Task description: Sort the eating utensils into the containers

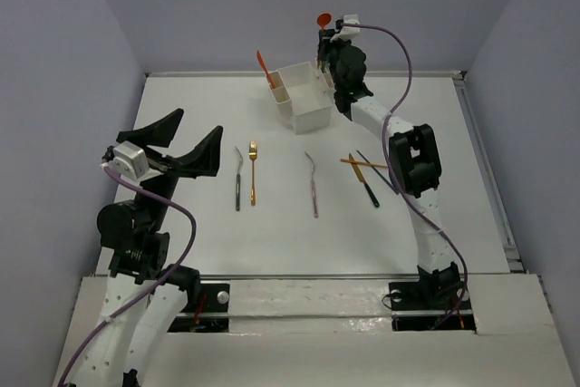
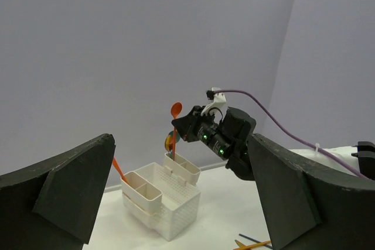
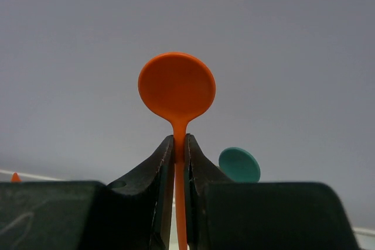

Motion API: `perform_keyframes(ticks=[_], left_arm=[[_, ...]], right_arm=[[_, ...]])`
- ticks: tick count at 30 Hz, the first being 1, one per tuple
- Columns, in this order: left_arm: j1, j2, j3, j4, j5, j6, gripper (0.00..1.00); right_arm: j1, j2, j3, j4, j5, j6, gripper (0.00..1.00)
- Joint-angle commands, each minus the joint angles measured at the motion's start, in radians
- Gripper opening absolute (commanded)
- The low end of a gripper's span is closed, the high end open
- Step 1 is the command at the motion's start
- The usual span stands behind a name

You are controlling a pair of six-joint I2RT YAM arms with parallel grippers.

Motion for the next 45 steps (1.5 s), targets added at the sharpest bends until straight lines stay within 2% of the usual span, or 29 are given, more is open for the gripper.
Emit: perform_keyframes(ticks=[1, 11, 24, 27, 30, 31, 33, 38, 45], left_arm=[[0.015, 0.026, 0.032, 0.054, -0.004, 0.012, 0.99], [0.025, 0.050, 0.032, 0.054, 0.008, 0.011, 0.99], [0.034, 0.050, 0.031, 0.054, 0.012, 0.011, 0.99], [0.044, 0.046, 0.032, 0.054, 0.012, 0.009, 0.99], [0.044, 0.042, 0.031, 0.054, 0.014, 0.009, 0.99], [0.044, 0.040, 0.031, 0.054, 0.014, 0.007, 0.99], [0.044, 0.040, 0.031, 0.054, 0.016, 0.009, 0.99], [0.044, 0.030, 0.029, 0.054, 0.020, 0.007, 0.99], [0.044, 0.004, 0.028, 0.054, 0.020, 0.007, 0.99]], right_arm=[[-0.015, 0.035, 0.118, 0.123, 0.050, -0.061, 0.00], [-0.033, 0.094, 0.169, 0.137, 0.050, -0.075, 0.00], [-0.033, 0.094, 0.043, 0.176, 0.018, -0.048, 0.00], [-0.033, 0.086, 0.024, 0.169, 0.005, -0.046, 0.09], [-0.033, 0.060, -0.021, 0.174, -0.001, -0.052, 0.26], [-0.033, 0.037, -0.041, 0.185, -0.001, -0.054, 0.40], [-0.033, 0.012, -0.084, 0.192, -0.008, -0.057, 0.48], [-0.033, -0.073, -0.125, 0.128, -0.024, -0.046, 0.51], [-0.033, -0.323, -0.352, 0.057, -0.027, 0.035, 0.51]])
